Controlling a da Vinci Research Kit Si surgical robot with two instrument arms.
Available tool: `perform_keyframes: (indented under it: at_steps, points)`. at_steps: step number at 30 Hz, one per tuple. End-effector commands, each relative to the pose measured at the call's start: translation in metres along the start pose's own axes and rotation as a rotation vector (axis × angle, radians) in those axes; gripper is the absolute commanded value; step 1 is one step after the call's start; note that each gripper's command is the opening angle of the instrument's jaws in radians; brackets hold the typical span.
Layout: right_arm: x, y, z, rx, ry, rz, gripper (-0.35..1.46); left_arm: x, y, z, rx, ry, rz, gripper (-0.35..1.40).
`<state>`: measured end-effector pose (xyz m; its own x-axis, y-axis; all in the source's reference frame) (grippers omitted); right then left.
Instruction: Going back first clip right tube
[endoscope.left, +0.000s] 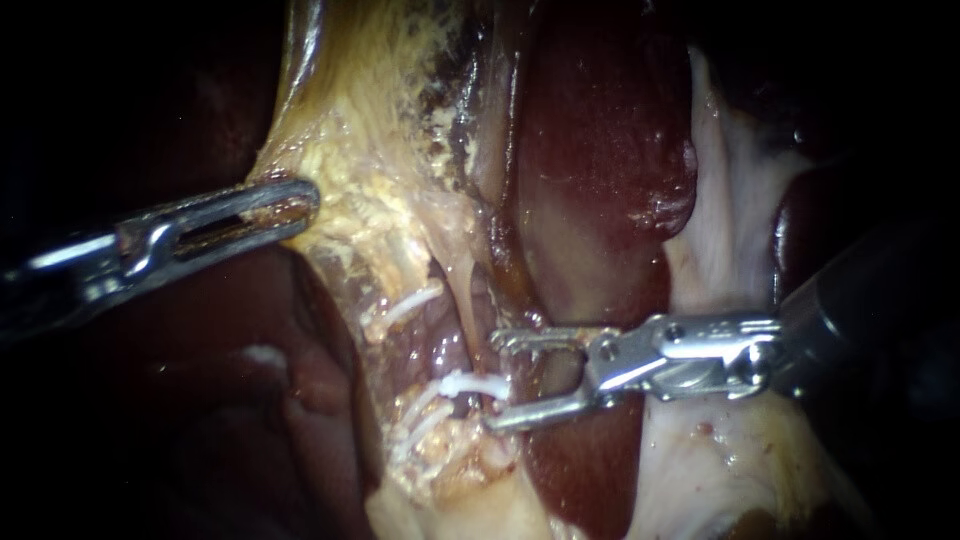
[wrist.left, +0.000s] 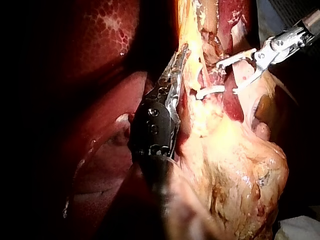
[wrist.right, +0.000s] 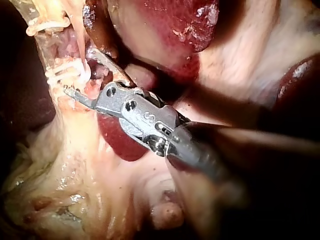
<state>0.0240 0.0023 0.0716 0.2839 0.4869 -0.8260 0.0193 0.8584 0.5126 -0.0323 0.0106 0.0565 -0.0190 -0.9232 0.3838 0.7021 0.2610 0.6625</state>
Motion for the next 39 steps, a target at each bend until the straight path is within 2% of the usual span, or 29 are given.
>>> perform_keyframes:
  at_steps: [1,4,8,14,17,21,27,32,39]
  points:
    - [0.0008,0.0002,-0.0007,0.000,0.015,-0.010,0.60,0.0000,0.0000,0.0000,0.000,0.000,0.000,-0.35]
    - [0.0032,0.0003,-0.0026,-0.011,0.036,-0.052,0.61,0.0000,-0.0001,0.0000,-0.001,0.000,0.000,-0.35]
    - [0.0049,0.0003,-0.0046,-0.016,0.042,-0.088,0.61,0.0000,-0.0001,0.0000,-0.001,0.000,0.000,-0.35]
    - [0.0047,0.0005,-0.0054,-0.020,0.043,-0.111,0.60,0.0001,-0.0001,0.0002,-0.002,-0.001,0.000,-0.35]
    - [0.0046,0.0004,-0.0057,-0.018,0.044,-0.117,0.60,0.0009,0.0000,0.0010,-0.005,-0.006,0.003,-0.35]
    - [0.0046,0.0004,-0.0060,-0.017,0.044,-0.117,0.60,0.0022,0.0005,0.0028,-0.001,-0.013,0.008,-0.35]
    - [0.0046,0.0002,-0.0064,-0.014,0.044,-0.118,0.60,0.0042,0.0017,0.0064,0.011,0.013,0.023,-0.35]
    - [0.0048,0.0001,-0.0069,-0.012,0.044,-0.123,0.60,0.0046,0.0010,0.0088,0.018,0.021,0.023,-0.35]
    - [0.0048,0.0001,-0.0070,-0.011,0.044,-0.122,0.60,0.0046,0.0002,0.0098,0.022,0.022,0.021,-0.35]
